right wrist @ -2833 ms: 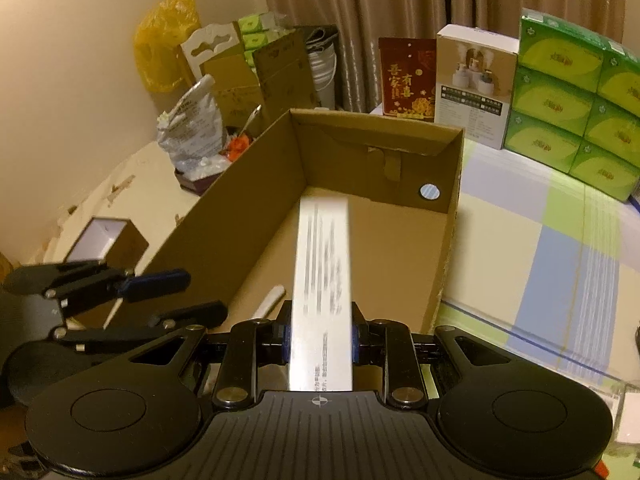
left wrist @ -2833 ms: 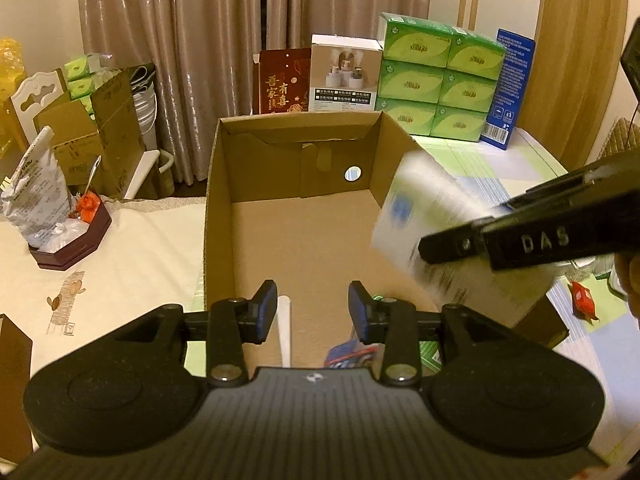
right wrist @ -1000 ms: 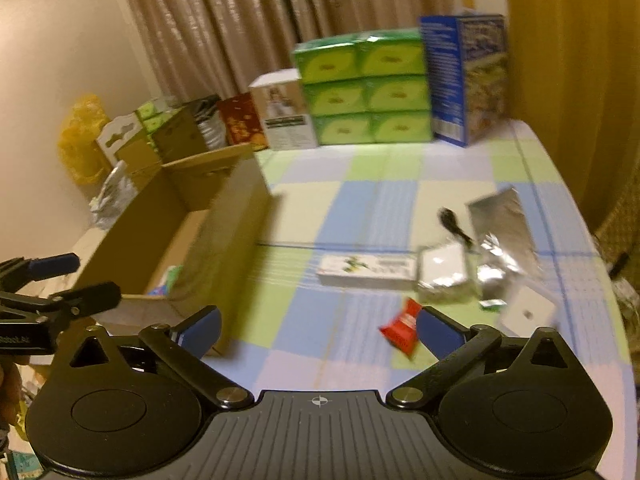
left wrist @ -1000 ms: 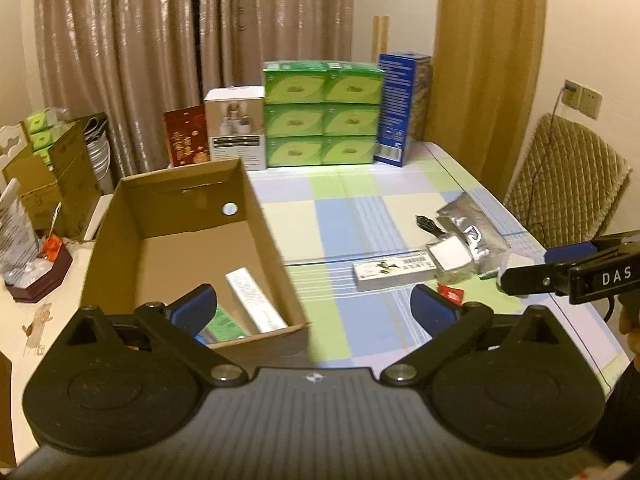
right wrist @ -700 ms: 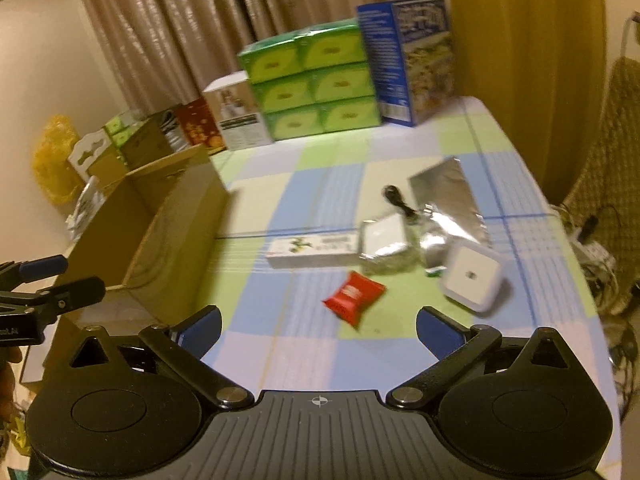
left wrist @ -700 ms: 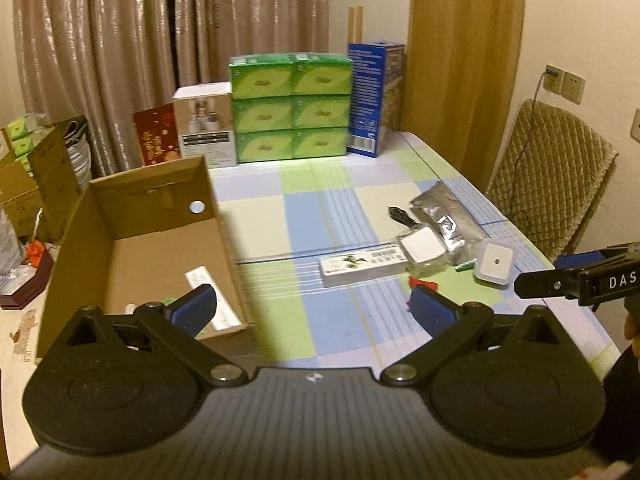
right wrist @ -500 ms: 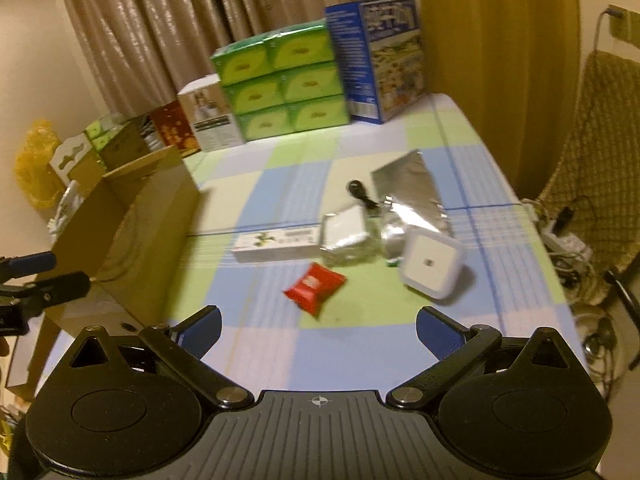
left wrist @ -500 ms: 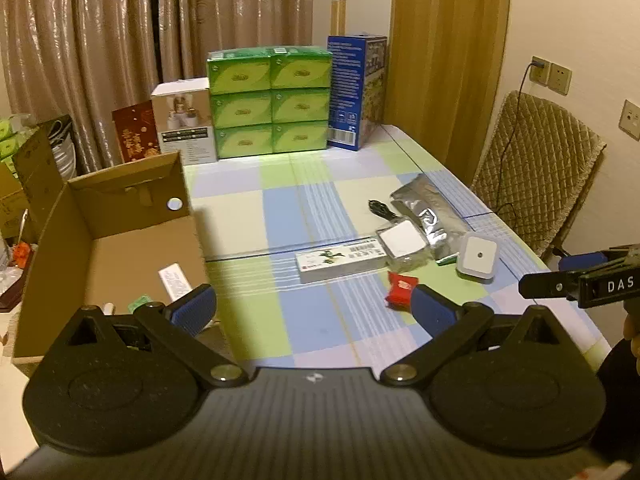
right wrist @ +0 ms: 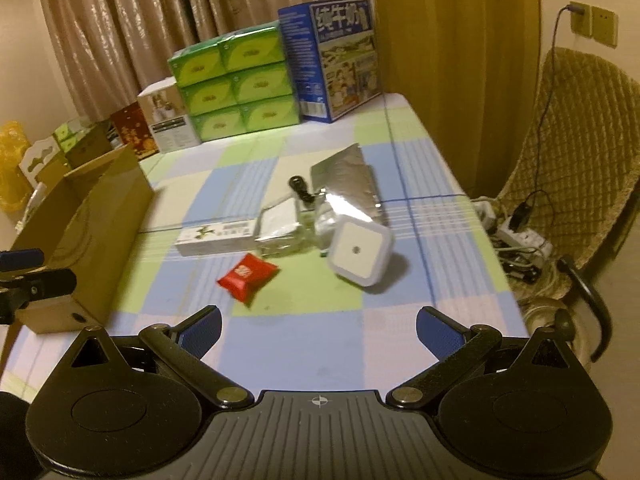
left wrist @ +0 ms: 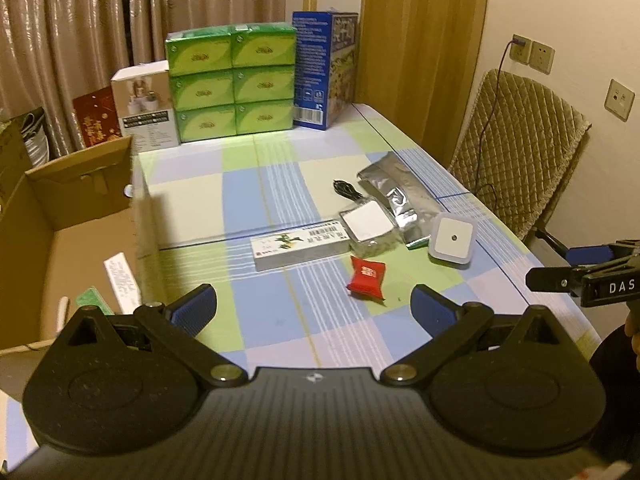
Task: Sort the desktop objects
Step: 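Move both tools back toward the red packet on the table, then grasp the red packet with the left tool while the right tool grasps the white night light, then carry the red packet and night light over the cardboard box with both tools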
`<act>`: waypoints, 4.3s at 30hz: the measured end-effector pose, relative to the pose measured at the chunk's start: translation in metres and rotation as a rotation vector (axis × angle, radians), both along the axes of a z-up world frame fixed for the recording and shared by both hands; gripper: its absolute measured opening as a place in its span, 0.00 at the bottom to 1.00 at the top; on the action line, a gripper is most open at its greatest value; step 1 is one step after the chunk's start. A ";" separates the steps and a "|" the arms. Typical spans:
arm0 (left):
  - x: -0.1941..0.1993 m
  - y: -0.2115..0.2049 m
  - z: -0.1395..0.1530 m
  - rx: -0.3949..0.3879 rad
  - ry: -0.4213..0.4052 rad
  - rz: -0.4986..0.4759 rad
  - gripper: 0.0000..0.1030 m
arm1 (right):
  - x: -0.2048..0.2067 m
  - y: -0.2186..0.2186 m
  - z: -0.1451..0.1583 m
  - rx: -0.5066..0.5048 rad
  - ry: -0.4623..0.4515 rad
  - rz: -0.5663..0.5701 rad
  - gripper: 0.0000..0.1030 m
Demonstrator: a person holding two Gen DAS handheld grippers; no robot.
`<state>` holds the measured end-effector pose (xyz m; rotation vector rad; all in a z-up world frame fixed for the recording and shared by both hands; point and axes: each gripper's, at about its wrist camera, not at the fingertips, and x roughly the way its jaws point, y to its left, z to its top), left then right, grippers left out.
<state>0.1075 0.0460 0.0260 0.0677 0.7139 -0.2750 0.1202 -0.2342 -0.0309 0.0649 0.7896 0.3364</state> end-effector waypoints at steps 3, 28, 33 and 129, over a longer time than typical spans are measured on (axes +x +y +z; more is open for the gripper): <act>0.006 -0.009 -0.007 0.004 0.008 -0.013 0.98 | 0.004 -0.005 -0.005 0.004 0.000 -0.027 0.98; 0.093 -0.075 -0.111 0.080 0.050 -0.208 0.71 | 0.079 0.004 -0.072 -0.016 0.056 -0.077 0.87; 0.105 -0.081 -0.127 0.100 0.051 -0.243 0.56 | 0.090 0.009 -0.083 -0.025 0.057 -0.075 0.84; 0.032 -0.045 -0.029 -0.019 -0.042 -0.098 0.23 | 0.002 0.047 -0.008 -0.075 -0.172 -0.055 0.60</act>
